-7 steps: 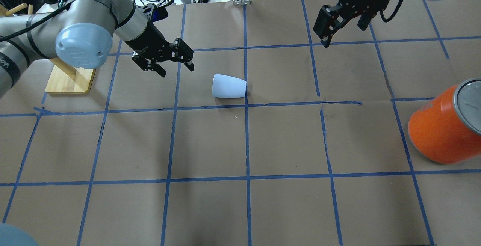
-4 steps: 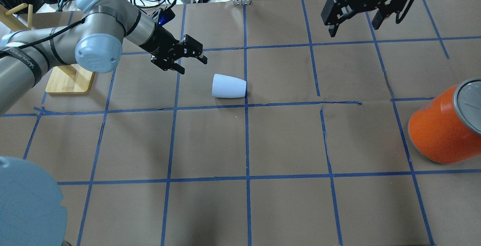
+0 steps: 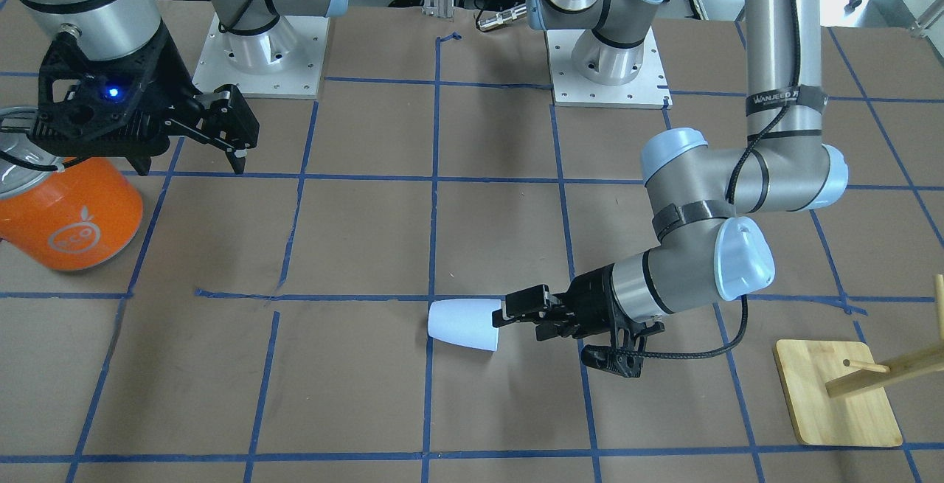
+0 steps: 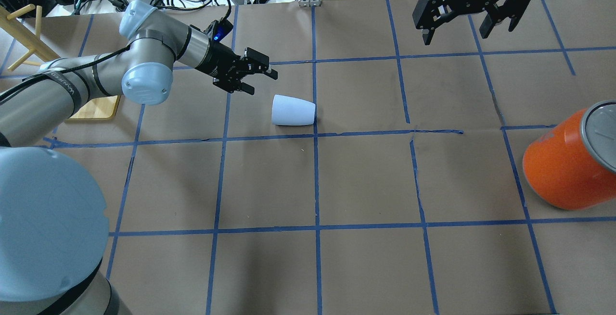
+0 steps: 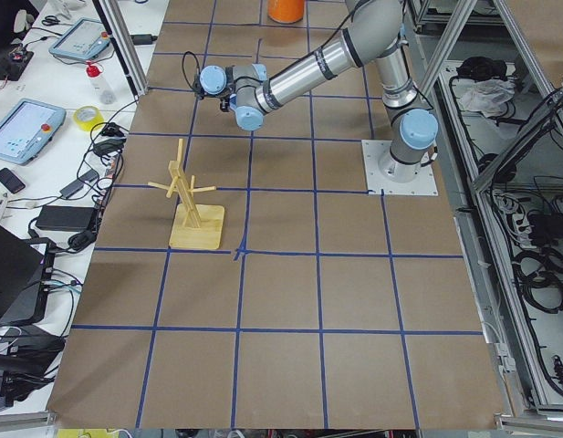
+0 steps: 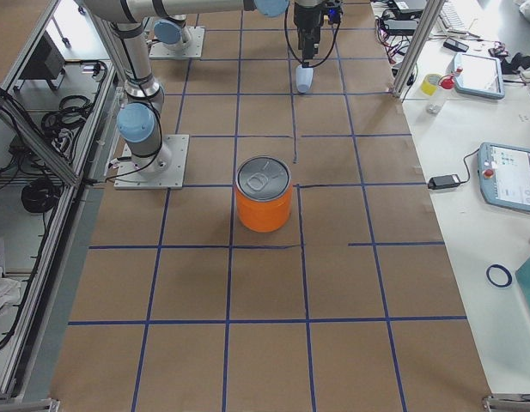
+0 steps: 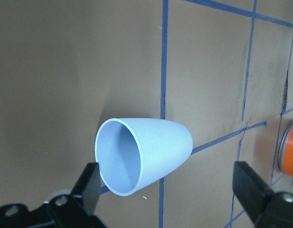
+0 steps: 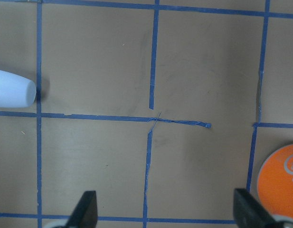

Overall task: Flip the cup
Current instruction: 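Move the left gripper toward the cup's open end while the right gripper withdraws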

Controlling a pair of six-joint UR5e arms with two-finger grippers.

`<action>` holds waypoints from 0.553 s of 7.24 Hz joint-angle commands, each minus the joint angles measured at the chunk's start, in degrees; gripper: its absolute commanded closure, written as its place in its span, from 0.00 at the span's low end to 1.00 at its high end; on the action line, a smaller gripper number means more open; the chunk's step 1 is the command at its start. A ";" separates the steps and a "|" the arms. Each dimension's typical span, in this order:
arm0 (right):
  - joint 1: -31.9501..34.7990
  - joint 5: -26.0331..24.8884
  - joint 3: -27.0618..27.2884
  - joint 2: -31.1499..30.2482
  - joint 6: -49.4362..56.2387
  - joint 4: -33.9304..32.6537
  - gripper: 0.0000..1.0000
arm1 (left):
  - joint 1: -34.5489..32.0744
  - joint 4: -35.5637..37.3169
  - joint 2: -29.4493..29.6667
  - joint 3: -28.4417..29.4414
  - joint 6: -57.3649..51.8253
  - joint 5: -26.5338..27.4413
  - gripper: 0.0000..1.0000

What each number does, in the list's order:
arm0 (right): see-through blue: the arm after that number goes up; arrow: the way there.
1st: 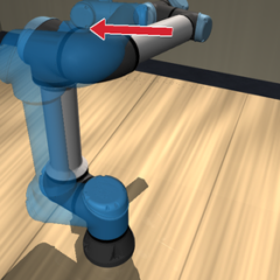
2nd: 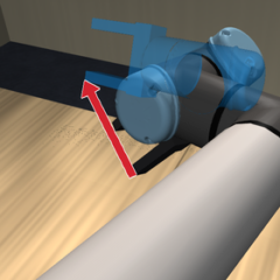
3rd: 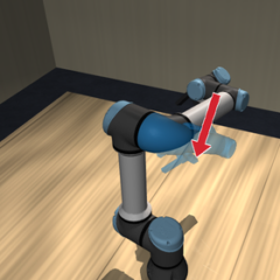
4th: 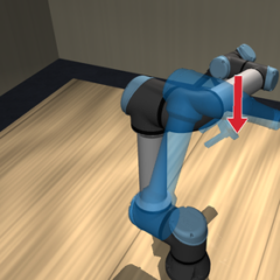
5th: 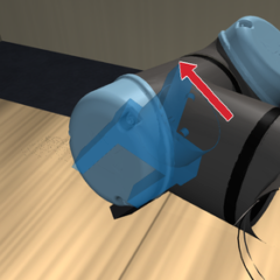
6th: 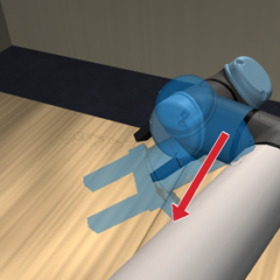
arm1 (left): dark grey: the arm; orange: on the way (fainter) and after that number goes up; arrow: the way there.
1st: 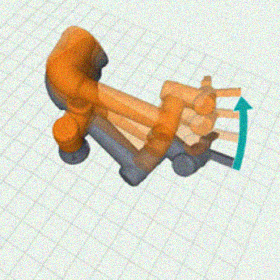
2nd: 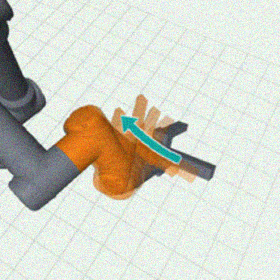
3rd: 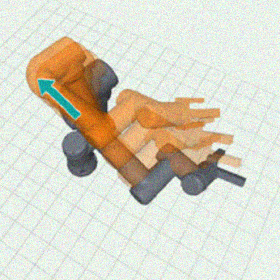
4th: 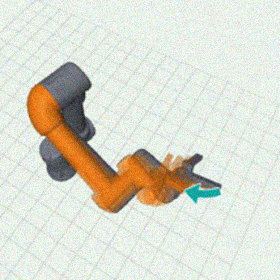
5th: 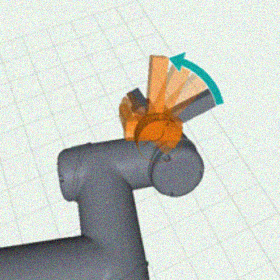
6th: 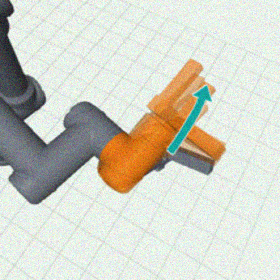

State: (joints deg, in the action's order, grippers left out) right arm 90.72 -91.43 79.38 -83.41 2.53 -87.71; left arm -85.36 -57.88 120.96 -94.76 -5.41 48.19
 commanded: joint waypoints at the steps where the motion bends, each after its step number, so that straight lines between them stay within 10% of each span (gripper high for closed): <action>1: -0.10 0.37 5.12 -3.05 -3.38 3.57 0.03 | -0.07 0.75 0.77 -0.17 0.49 -0.20 0.00; 4: -0.10 -0.41 13.62 -7.31 -4.47 -9.50 0.00 | -0.07 0.75 0.86 -0.08 1.02 -2.31 0.00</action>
State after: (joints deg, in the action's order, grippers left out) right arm 90.76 -91.31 92.09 -90.64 -1.98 -94.37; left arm -85.43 -57.14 121.74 -94.85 -4.65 46.59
